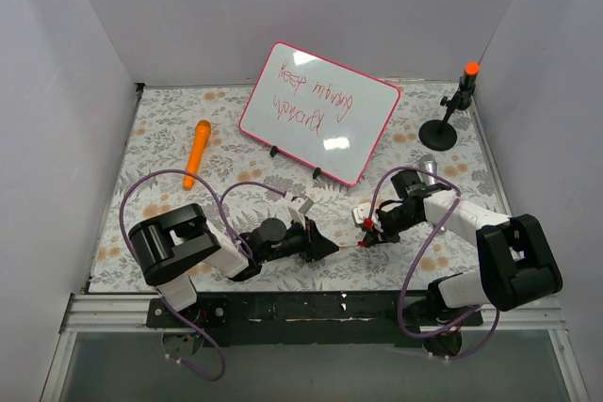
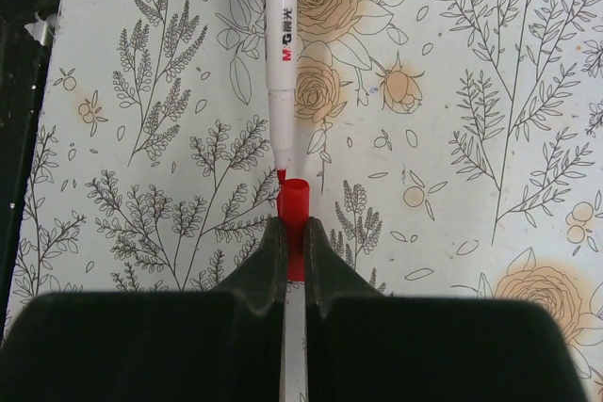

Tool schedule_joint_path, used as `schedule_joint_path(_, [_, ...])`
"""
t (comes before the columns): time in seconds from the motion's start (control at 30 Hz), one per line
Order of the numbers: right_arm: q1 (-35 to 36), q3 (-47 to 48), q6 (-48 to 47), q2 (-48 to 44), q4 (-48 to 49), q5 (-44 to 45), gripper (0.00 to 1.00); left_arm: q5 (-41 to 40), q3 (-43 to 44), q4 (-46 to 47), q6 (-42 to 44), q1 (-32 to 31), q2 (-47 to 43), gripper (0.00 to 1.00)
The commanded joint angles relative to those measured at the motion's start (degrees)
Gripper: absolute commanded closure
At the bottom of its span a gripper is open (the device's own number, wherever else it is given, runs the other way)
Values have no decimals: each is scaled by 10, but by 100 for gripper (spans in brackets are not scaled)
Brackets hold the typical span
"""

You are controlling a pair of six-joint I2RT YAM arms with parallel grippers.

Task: Write a sentence on the whiteboard
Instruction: Insert the whiteboard marker without the cap into the pen cap.

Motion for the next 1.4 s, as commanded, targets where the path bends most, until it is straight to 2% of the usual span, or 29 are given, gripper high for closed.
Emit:
schedule_joint_path(0.0, [3,2,0,2,2,-17,99,7,12,4,11,3,2,100])
schedule_joint_path(0.3, [4,2,-7,2,-4,-22,99,6,20,4,13,9,6,100])
schedule_joint_path(0.7, [4,1,-3,8,0,-12,99,-1,-11,16,13,16,-25,100])
schedule_joint_path(1.37, [4,4,-3,10,-3,-15,99,27,4,43,-1,16,17,100])
